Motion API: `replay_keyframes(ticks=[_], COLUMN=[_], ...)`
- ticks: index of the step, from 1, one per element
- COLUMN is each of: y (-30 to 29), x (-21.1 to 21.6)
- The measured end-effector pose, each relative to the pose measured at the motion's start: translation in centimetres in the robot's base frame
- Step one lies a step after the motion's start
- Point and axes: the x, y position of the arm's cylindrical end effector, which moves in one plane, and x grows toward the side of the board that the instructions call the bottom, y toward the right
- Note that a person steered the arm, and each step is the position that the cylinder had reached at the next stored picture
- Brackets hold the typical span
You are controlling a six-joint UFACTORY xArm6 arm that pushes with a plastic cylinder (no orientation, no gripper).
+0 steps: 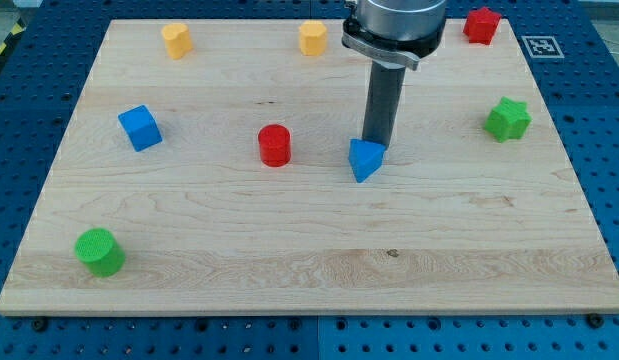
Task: Move the blue triangle to the bottom right of the red circle
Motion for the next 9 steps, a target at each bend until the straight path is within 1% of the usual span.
replay_keyframes(ticks=[1,2,3,6,7,9], y=[-0.9,-4.0,-4.8,-0.6,-0.6,-0.8], x=[0.8,0.9,1.3,4.6,6.5,8.9])
